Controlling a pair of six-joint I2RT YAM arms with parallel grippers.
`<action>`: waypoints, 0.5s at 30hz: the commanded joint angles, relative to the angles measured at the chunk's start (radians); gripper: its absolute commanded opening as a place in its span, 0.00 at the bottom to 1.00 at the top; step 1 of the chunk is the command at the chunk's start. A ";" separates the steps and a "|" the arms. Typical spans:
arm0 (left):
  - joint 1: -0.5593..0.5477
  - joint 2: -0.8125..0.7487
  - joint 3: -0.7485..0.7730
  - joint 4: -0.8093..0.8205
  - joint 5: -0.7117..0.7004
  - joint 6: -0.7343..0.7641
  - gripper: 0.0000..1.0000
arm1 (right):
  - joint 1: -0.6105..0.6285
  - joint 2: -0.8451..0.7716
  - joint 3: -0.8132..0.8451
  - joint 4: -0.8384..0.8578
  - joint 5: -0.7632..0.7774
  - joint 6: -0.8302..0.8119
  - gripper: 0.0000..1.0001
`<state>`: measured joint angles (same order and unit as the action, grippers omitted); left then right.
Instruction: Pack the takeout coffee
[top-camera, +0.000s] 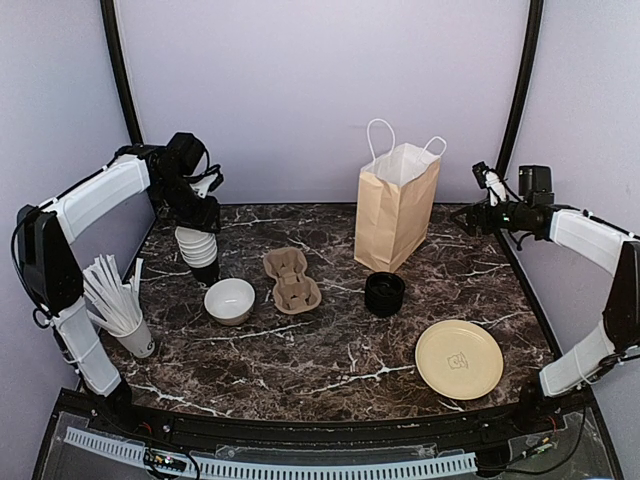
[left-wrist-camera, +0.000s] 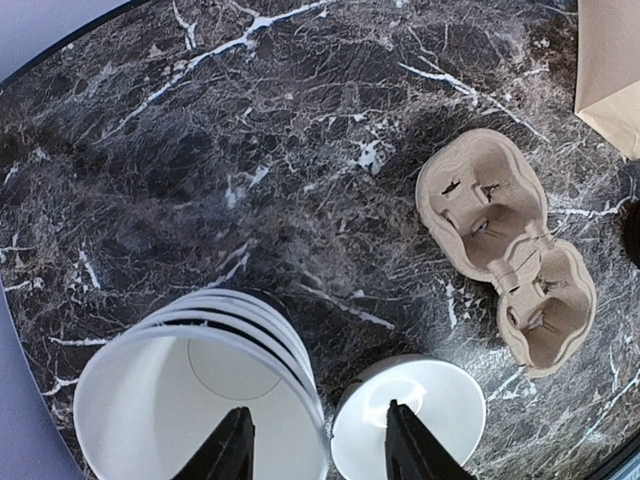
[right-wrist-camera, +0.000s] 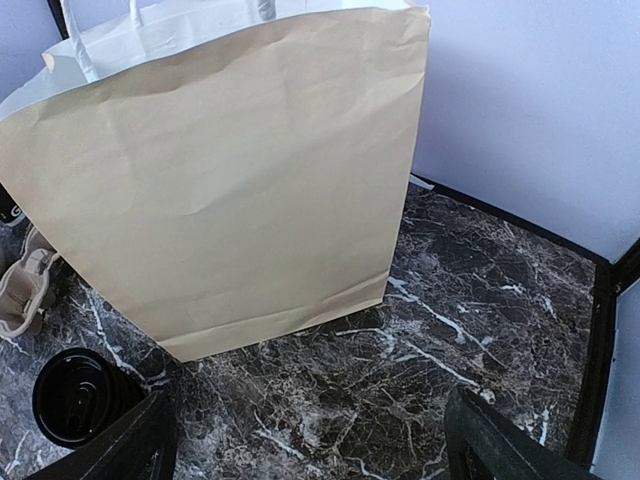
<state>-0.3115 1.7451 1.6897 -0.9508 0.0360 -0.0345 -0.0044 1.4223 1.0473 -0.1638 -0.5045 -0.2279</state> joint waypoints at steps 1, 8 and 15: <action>-0.011 0.004 0.040 -0.072 -0.079 -0.013 0.46 | -0.006 0.011 -0.008 0.040 -0.022 -0.008 0.93; -0.017 0.020 0.054 -0.094 -0.120 -0.015 0.33 | -0.006 0.012 -0.015 0.044 -0.028 -0.008 0.93; -0.019 0.038 0.062 -0.113 -0.121 -0.013 0.22 | -0.006 0.012 -0.019 0.048 -0.027 -0.008 0.93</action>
<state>-0.3252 1.7744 1.7229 -1.0180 -0.0689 -0.0425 -0.0048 1.4288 1.0397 -0.1570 -0.5205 -0.2283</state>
